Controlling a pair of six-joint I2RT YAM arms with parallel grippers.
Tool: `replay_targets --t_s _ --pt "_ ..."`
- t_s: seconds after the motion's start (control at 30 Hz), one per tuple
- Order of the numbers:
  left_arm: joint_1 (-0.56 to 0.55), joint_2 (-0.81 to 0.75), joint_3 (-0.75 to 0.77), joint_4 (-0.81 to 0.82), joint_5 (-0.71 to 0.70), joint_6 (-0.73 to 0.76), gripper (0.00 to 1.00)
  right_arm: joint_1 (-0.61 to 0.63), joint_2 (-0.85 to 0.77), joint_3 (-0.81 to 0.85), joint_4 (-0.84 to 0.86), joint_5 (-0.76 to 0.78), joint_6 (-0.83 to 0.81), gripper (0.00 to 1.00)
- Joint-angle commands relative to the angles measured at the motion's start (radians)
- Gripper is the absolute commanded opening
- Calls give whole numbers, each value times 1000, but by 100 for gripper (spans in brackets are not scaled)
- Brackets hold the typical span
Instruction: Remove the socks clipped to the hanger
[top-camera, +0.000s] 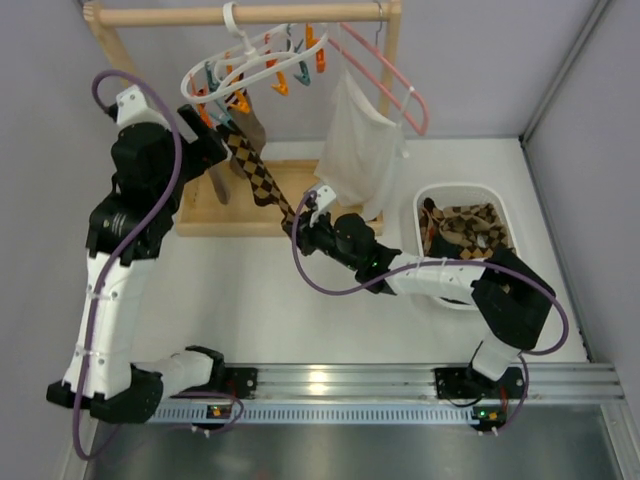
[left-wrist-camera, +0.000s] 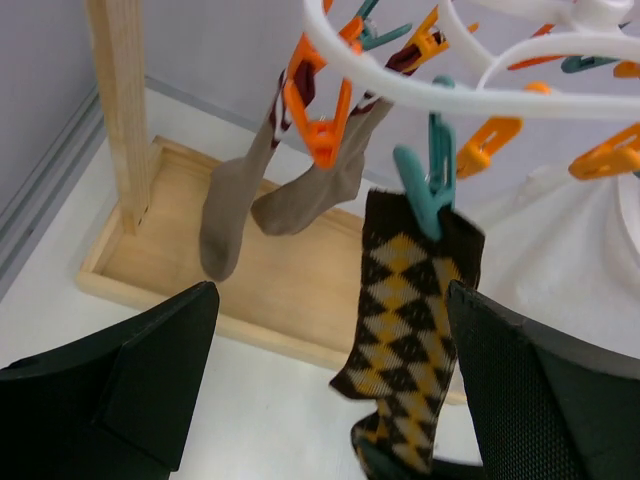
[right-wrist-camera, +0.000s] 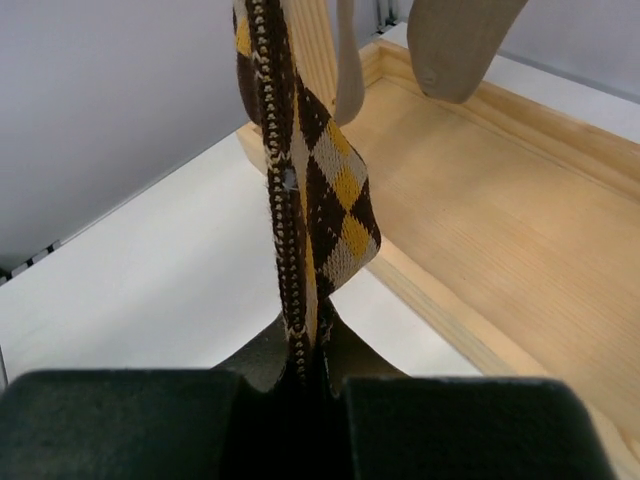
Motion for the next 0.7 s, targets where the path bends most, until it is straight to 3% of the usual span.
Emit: replay_targets --t_s 0.0,0.13,0.3,0.43,0.67 --pt "4 141 128 22 8 18 98 63 -8 25 -35 127 17 0" --pt "1 218 211 23 35 8 98 127 24 85 -92 273 -22 0" --pt "-25 233 252 22 -45 21 98 175 81 163 -139 356 -51 0" --pt "-45 232 263 22 -126 58 98 231 141 260 -202 558 -120 0" --pt "-51 244 304 22 -174 101 96 267 228 372 -256 602 -152 0"
